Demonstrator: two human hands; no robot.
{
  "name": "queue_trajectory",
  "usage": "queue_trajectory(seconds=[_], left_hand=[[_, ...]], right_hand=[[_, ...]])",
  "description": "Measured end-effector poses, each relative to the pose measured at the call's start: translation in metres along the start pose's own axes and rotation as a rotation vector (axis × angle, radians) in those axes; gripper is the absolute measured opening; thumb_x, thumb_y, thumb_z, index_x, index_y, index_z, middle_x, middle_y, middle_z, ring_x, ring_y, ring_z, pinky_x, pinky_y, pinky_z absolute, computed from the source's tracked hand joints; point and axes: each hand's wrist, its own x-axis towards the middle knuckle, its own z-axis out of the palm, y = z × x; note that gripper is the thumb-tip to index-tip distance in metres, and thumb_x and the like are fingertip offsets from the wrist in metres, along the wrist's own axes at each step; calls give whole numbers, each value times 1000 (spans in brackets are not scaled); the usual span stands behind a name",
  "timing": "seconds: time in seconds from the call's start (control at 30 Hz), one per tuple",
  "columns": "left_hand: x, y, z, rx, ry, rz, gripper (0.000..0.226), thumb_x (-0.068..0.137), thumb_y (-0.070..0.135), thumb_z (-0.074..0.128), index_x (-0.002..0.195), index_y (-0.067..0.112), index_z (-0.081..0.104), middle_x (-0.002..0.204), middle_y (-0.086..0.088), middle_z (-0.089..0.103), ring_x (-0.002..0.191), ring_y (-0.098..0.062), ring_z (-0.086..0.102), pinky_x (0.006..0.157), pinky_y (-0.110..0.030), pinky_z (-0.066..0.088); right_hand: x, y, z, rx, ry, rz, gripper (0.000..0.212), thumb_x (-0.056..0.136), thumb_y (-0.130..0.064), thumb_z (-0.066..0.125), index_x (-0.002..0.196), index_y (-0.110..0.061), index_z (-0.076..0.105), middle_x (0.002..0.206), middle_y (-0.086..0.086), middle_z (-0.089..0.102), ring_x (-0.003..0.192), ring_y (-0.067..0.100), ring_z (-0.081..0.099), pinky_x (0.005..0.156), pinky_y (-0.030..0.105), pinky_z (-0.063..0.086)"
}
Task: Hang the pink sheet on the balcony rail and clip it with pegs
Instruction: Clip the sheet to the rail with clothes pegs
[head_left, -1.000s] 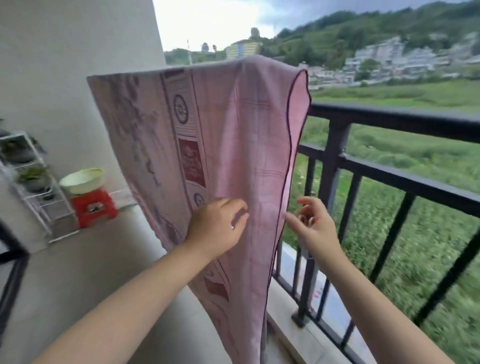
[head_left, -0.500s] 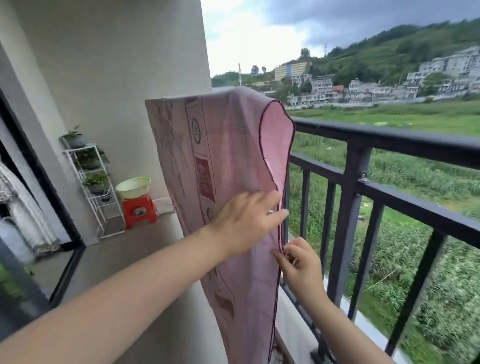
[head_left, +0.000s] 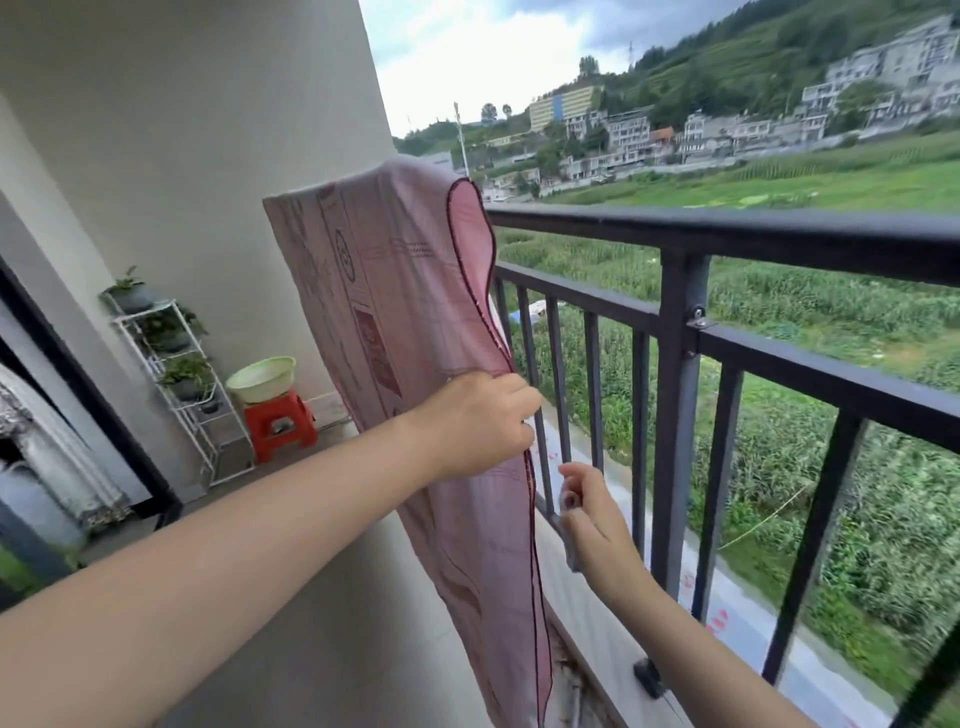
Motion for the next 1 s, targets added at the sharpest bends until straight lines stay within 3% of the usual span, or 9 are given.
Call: queue_trajectory(seconds=[0.07, 0.13, 0.23, 0.3, 0.37, 0.47, 0.6, 0.73, 1.0], left_hand=[[0, 0, 2, 7, -12, 17, 27, 35, 7, 75, 41, 19, 52, 50, 4, 49, 47, -14, 47, 36, -17, 31], [1, 0, 3, 10, 1, 22, 26, 38, 9, 77, 42, 19, 53, 50, 5, 49, 47, -13, 48, 36, -17, 31], [0, -2, 3, 13, 26, 29, 27, 40, 7, 77, 43, 20, 53, 51, 4, 51, 47, -14, 49, 37, -17, 32], [-1, -1, 6, 13, 41, 35, 26, 40, 3, 74, 44, 18, 53, 51, 3, 51, 47, -15, 48, 37, -18, 32], [-1, -1, 9, 18, 43, 35, 26, 38, 1, 71, 44, 18, 53, 51, 2, 50, 47, -15, 48, 37, -19, 31], [-3, -1, 12, 36, 53, 23, 18, 47, 1, 58, 46, 19, 55, 52, 3, 50, 47, -15, 48, 37, -18, 31], [-4, -1, 16, 46, 84, 13, 21, 53, 2, 47, 49, 19, 58, 53, 3, 50, 48, -14, 48, 37, -18, 32], [-4, 0, 17, 43, 110, 26, 20, 54, 1, 47, 48, 19, 56, 54, 3, 50, 48, -15, 48, 37, -19, 34], [-3, 0, 14, -7, 138, 3, 20, 56, 4, 45, 48, 18, 56, 53, 2, 52, 48, -16, 50, 37, -18, 32]], right_hand=[[-4, 1, -11, -38, -81, -15, 41, 71, -18, 28, 110, -22, 39, 84, -2, 39, 69, 10, 39, 63, 18, 36], [-5, -4, -22, -109, -171, -59, 39, 78, -23, 28, 117, -25, 33, 93, -5, 41, 84, 0, 42, 74, 4, 35], [-5, -9, -38, -205, -140, -152, 42, 80, -31, 47, 120, -19, 44, 98, -18, 45, 93, -16, 44, 80, -2, 33], [-7, -15, -48, -243, -24, -206, 42, 74, -32, 61, 113, -17, 56, 96, -23, 49, 89, -18, 45, 75, 0, 35], [-9, -20, -53, -202, 86, -198, 39, 70, -12, 73, 107, -12, 61, 91, -20, 52, 74, -11, 50, 64, 4, 39], [-12, -29, -54, -118, 175, -177, 37, 69, 6, 70, 100, -12, 61, 85, -12, 53, 69, -7, 55, 59, 3, 44], [-15, -38, -53, -43, 203, -164, 32, 66, 4, 73, 85, -18, 61, 79, -5, 57, 67, -5, 59, 57, 5, 47], [-17, -41, -52, 46, 261, -155, 35, 62, -2, 77, 71, -32, 62, 58, -12, 60, 52, 0, 51, 49, 11, 35], [-7, -37, -20, 326, 294, -17, 37, 66, 9, 71, 67, -27, 64, 60, -4, 56, 50, -3, 49, 53, 8, 40]])
